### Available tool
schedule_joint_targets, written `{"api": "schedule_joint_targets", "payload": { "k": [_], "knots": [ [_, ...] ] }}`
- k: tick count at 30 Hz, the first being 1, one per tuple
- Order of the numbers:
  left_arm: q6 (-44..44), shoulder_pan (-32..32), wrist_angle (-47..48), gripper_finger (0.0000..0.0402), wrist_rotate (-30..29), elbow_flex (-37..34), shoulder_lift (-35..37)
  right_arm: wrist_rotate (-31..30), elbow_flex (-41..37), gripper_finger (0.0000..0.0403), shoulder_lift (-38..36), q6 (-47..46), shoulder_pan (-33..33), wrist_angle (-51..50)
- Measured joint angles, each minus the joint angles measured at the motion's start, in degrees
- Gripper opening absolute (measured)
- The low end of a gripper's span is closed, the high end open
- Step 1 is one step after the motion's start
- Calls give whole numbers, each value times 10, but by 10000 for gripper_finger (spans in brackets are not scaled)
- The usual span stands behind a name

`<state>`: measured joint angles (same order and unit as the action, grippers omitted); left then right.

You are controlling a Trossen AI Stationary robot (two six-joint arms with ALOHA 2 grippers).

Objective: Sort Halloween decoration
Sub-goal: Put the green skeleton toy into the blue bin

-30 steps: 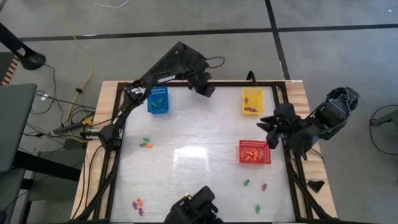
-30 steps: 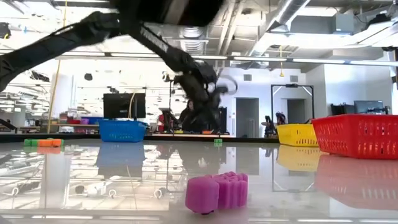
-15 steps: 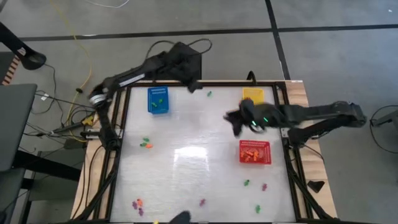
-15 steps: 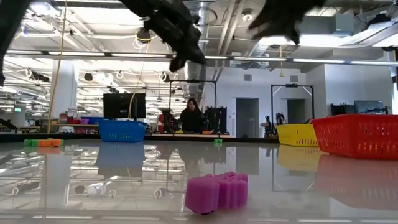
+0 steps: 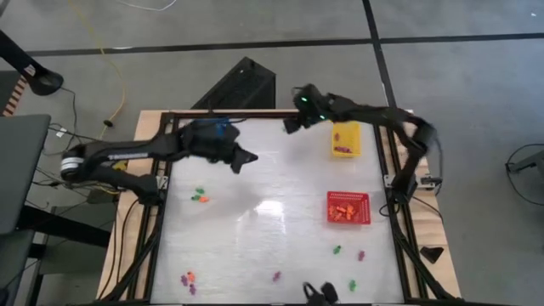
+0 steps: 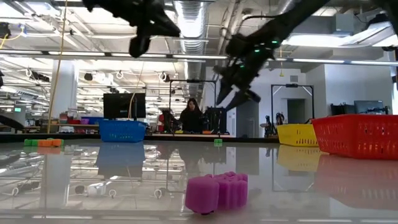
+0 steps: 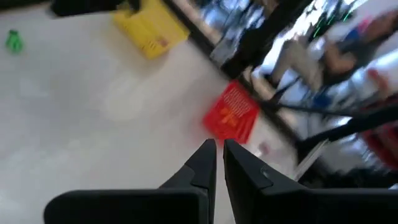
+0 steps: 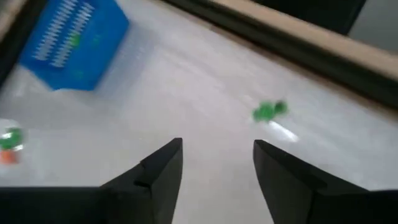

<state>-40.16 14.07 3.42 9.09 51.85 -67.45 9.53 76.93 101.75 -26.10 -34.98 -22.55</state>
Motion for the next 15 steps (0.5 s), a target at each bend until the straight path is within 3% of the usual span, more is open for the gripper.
{"api": "schedule_joint_targets", "payload": {
  "k": [6,11,15],
  "knots": [
    [-59,-60,-8,19,-70,-52,38,-50,196,229,134,40,6,-130],
    [-69,-77,-7,19,-82,-53,36,-109,326,213,222,51,7,-227],
    [-71,-78,-10,19,-80,-53,37,-112,407,201,287,51,4,-292]
  ]
}}
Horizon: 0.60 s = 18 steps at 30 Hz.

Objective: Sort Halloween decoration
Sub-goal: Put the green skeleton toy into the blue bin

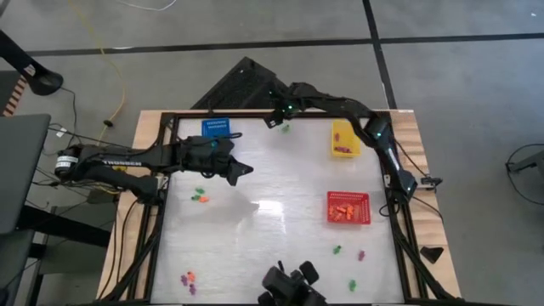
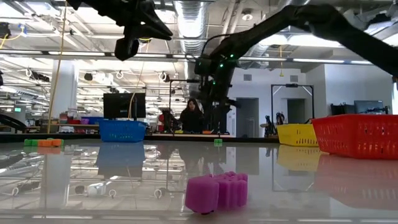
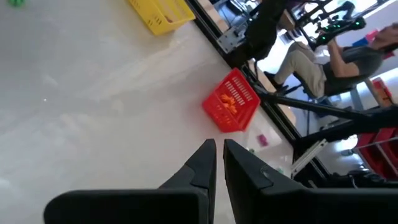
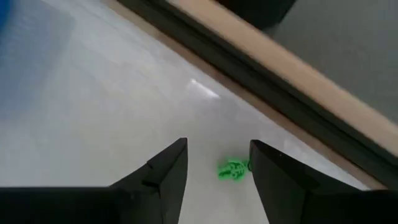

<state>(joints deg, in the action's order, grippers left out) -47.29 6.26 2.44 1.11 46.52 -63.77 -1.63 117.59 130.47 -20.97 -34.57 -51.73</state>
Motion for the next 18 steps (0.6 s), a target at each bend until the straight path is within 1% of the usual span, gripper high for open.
{"api": "schedule_joint_targets", "payload": {
  "k": [2,7,9,14,18],
  "knots": [
    [0,0,-1,19,-1,0,0,5,37,197,25,-19,-1,-33],
    [0,0,-3,19,-3,0,0,65,112,191,79,-66,-11,-108],
    [0,0,-3,19,-5,0,0,74,131,187,96,-83,-16,-131],
    [13,0,-3,19,-10,0,0,80,150,179,114,-92,-34,-187],
    [16,0,-3,19,-19,0,0,76,150,176,114,-74,-45,-180]
  ]
}}
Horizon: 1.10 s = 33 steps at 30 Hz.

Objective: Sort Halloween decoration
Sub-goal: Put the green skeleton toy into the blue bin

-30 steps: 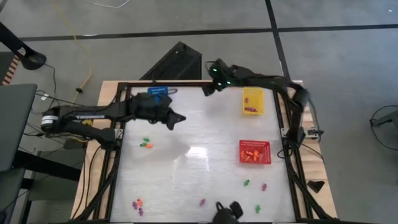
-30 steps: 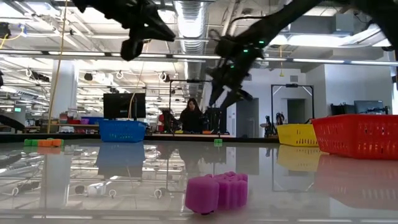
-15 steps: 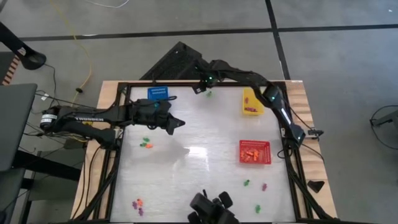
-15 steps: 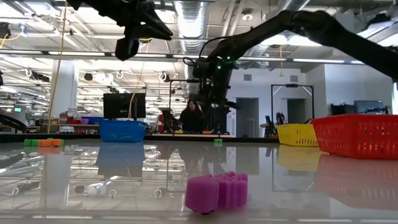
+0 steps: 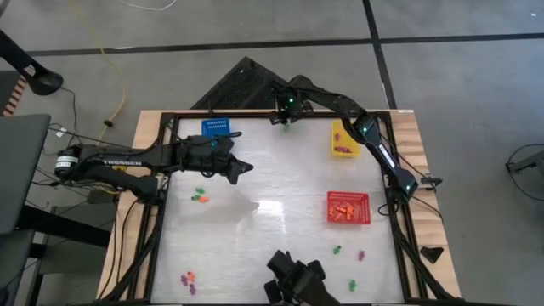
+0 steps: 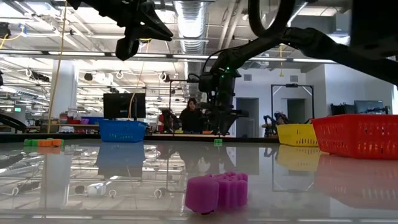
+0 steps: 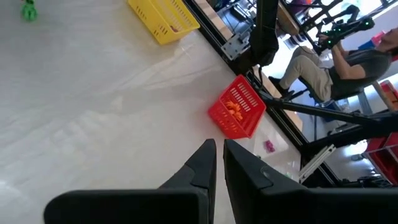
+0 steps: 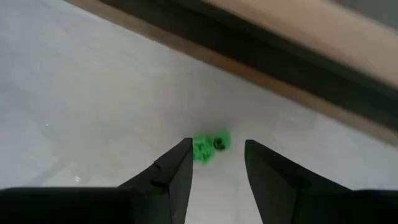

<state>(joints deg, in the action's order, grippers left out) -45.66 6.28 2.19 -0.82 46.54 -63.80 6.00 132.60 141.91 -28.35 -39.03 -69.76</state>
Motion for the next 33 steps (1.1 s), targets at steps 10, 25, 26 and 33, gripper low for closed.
{"api": "schedule_joint_targets", "payload": {
  "k": [10,25,26,33],
  "knots": [
    [10,0,0,19,-11,0,0,1,0,159,0,84,0,21],
    [-8,1,0,19,-20,0,0,34,-87,28,-6,95,10,49],
    [-10,0,0,19,-17,0,0,40,-88,30,-6,92,10,45],
    [-7,0,0,19,-21,0,0,52,-90,19,-4,109,25,-18]
  ]
}}
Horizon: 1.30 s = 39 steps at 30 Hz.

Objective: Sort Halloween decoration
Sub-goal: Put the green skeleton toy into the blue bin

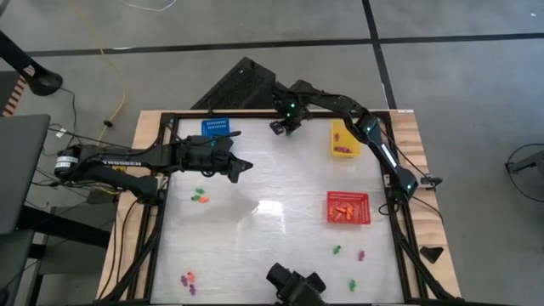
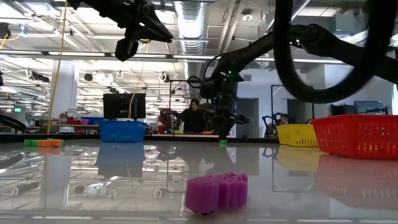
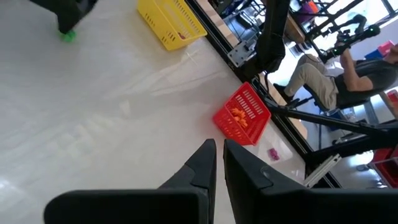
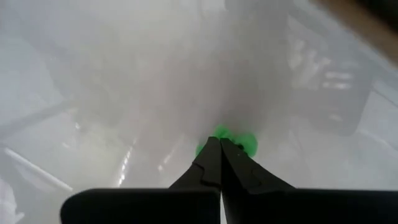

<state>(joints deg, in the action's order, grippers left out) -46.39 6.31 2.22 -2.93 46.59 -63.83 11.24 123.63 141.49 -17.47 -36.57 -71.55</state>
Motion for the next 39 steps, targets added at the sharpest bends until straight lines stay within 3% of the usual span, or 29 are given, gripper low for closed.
{"api": "schedule_joint_targets", "payload": {
  "k": [15,17,18,23,29,34,39],
  "knots": [
    [15,0,0,19,-6,0,0,4,-5,22,2,14,78,-157],
    [19,0,0,19,-6,0,0,-15,-3,22,7,7,95,-157],
    [21,0,0,19,-5,0,0,-54,-6,25,4,8,104,-157],
    [24,-1,0,19,8,0,0,-151,-7,67,-17,29,140,-112],
    [32,-4,1,19,16,0,0,-186,-8,138,-78,30,154,-93],
    [35,-4,1,19,21,0,0,-239,-131,189,-189,-27,153,-67],
    [57,-4,1,19,21,0,0,-243,-373,215,-366,-136,147,142]
  ]
}}
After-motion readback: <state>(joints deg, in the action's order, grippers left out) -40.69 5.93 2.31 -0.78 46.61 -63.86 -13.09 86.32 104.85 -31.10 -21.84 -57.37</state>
